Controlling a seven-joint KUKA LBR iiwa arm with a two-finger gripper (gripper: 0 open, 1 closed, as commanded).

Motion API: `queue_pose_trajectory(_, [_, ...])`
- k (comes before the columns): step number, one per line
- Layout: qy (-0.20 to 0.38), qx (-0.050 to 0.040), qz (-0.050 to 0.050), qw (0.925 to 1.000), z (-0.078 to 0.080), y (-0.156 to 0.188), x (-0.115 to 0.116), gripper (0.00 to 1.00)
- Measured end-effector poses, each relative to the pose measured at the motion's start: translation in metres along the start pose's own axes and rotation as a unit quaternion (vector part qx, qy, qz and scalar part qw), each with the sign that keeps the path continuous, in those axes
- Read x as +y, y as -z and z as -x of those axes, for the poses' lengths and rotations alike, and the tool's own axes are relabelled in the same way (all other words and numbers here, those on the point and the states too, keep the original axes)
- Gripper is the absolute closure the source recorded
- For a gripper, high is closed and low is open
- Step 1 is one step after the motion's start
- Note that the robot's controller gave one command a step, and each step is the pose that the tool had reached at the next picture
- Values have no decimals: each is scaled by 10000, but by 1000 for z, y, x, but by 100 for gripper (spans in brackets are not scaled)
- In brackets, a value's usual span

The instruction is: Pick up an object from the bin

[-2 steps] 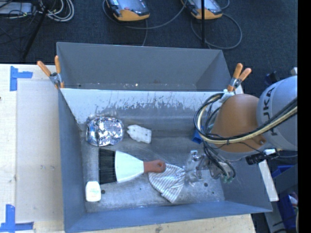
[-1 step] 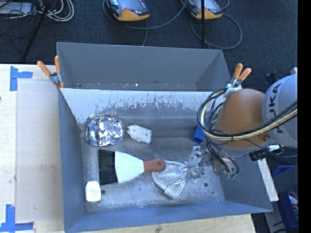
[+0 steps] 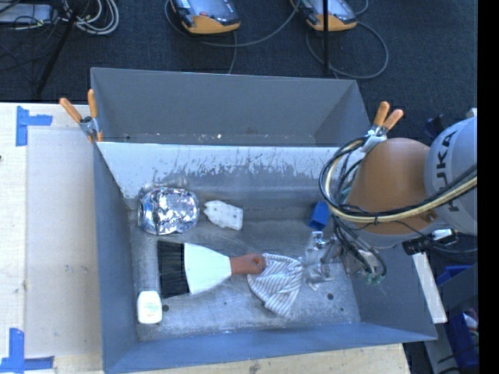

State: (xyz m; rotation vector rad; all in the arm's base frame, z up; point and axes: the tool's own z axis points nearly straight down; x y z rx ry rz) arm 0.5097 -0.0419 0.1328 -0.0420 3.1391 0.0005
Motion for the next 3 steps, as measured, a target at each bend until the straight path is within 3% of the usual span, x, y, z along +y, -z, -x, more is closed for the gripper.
queue_pose_trajectory(2, [4,34,3,10000,-2,26,0,100])
queue_pose_trajectory(3, [7,0,-1,10000,0,37,0,100])
